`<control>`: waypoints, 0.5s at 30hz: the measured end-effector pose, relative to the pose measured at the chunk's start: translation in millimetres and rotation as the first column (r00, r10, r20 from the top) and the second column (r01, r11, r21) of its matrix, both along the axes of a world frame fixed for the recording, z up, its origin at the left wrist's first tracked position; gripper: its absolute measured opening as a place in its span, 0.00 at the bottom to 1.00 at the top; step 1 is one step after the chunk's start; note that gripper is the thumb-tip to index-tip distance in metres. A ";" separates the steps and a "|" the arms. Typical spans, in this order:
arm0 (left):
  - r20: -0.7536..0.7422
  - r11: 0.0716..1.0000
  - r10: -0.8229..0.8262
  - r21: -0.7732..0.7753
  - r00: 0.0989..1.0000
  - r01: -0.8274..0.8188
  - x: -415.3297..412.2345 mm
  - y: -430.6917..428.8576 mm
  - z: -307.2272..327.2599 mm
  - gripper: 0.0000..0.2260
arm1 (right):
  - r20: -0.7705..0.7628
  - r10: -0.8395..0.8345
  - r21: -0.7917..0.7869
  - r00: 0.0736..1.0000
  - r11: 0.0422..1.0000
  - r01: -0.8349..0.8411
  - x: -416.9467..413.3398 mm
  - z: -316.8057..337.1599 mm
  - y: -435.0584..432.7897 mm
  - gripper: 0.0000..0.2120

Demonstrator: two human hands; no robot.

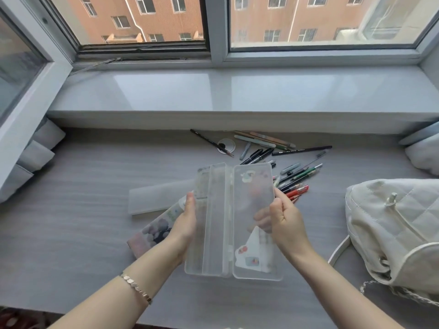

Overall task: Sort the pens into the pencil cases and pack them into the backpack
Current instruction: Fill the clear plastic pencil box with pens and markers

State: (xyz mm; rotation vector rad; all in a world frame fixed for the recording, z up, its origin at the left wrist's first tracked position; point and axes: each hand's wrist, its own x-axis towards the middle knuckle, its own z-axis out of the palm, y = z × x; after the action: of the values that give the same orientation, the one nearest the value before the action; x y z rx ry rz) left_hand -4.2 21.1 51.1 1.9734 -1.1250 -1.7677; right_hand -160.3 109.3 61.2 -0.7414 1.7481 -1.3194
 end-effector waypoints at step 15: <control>0.214 0.938 -0.079 -0.315 0.974 0.145 -28.1 -57.4 -5.2 0.28 | -0.559 0.358 0.611 0.748 0.788 0.080 -63.4 -57.0 -81.5 0.10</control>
State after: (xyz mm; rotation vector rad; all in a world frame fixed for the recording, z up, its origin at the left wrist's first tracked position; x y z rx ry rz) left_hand -32.3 -36.3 45.8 1.9400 -1.5151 -1.3408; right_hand -223.7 27.9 4.2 -0.9971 2.4247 -0.2927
